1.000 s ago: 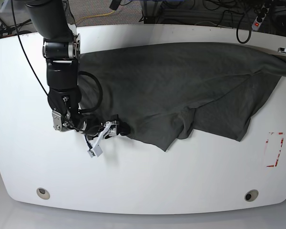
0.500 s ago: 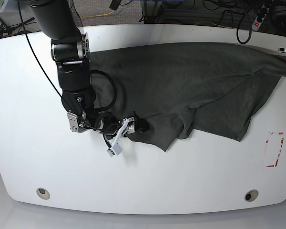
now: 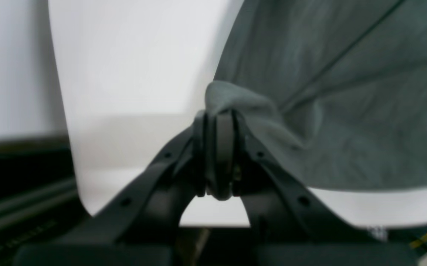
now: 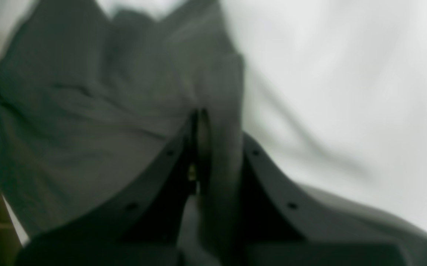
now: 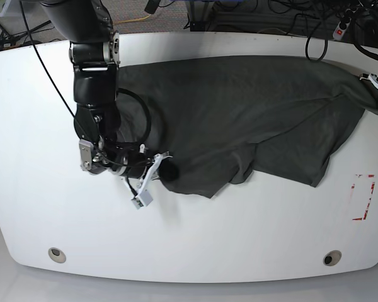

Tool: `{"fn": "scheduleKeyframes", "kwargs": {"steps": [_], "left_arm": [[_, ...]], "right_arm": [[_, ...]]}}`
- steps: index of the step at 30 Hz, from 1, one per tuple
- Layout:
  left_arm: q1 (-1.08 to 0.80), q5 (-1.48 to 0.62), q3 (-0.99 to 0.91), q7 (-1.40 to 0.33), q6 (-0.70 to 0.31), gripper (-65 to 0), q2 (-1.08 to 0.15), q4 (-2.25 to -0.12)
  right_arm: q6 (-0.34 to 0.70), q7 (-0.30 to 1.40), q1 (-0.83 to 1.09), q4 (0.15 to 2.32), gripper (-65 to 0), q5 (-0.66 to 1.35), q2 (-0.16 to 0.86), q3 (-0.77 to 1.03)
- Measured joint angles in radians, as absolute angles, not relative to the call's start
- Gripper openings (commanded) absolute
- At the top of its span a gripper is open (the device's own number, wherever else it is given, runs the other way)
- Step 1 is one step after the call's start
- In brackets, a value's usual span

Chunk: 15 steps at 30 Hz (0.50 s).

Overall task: Fold the T-shirt properly
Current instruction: 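Release the right gripper and regrasp the shirt edge further along, then lift the shirt with both grippers and shake it above the table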

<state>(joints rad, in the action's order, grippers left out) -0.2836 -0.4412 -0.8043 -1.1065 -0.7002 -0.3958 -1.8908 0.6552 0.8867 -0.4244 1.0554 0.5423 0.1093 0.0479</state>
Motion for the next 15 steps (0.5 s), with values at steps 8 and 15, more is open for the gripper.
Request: {"fn": "scheduleKeyframes", "kwargs": {"steps": [8, 15], "left_arm": [[-0.144, -0.298, -0.648, -1.117, -0.7, -64.9, -0.396, -1.89], [-0.008, -0.159, -0.521, -1.132, -0.701, -64.9, -0.307, -1.888]], "right_arm": [[0.657, 1.037, -0.276, 1.377, -65.0, 0.537, 0.177, 0.201], [0.663, 1.069, -0.204, 1.541, -65.0, 0.532, 0.28, 0.29]]}}
